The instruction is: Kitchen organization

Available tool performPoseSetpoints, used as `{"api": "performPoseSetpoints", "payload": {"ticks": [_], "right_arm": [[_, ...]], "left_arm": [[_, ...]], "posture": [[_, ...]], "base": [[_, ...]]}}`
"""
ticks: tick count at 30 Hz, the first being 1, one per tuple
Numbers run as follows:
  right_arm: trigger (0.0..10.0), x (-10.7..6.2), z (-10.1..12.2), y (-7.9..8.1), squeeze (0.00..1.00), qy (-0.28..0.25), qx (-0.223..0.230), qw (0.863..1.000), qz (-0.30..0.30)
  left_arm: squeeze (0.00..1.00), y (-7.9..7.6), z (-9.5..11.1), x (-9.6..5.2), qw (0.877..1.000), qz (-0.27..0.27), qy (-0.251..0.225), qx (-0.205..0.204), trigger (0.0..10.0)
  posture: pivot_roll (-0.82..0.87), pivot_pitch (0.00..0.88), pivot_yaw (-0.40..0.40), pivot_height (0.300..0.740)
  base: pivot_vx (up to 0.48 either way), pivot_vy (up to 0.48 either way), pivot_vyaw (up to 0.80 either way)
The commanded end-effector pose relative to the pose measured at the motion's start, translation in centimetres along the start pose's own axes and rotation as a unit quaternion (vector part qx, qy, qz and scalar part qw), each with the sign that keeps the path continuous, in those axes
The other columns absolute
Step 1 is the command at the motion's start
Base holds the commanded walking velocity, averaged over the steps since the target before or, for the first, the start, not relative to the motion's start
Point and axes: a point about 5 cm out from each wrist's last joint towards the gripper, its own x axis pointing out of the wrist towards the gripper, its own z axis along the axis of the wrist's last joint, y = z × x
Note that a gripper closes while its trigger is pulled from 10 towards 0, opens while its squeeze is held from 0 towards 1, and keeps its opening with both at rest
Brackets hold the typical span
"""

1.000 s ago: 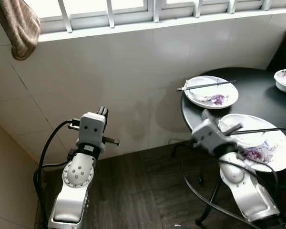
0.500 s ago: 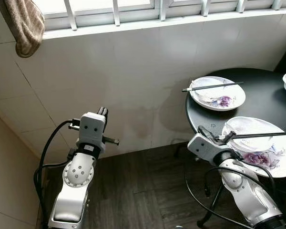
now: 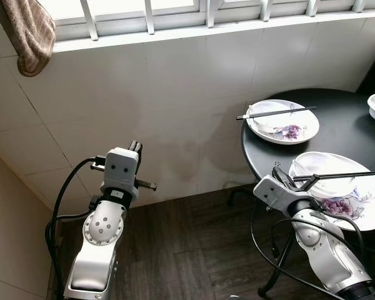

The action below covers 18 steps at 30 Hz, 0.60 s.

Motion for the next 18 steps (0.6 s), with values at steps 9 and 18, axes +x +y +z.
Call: {"api": "performPoseSetpoints", "payload": {"ticks": [9,18], "right_arm": [[10.0,0.5,0.3,-0.8,0.0,-0.006,0.003,1.0,-0.029],[10.0,0.4,2.6,-1.9,0.0,-0.08,0.042,0.993,-0.071]], "left_arm": [[0.0,-0.2,-0.2,0.2,1.0,-0.004,0.004,-0.004,10.0],[0.0,-0.3,-0.3,0.1,1.0,-0.004,0.005,-0.004,10.0]], "posture": [[-0.04,0.017,0.014,0.74],[-0.03,0.009,0.01,0.74]], "base": [[0.0,0.0,0.0],[0.0,0.0,0.0]]}}
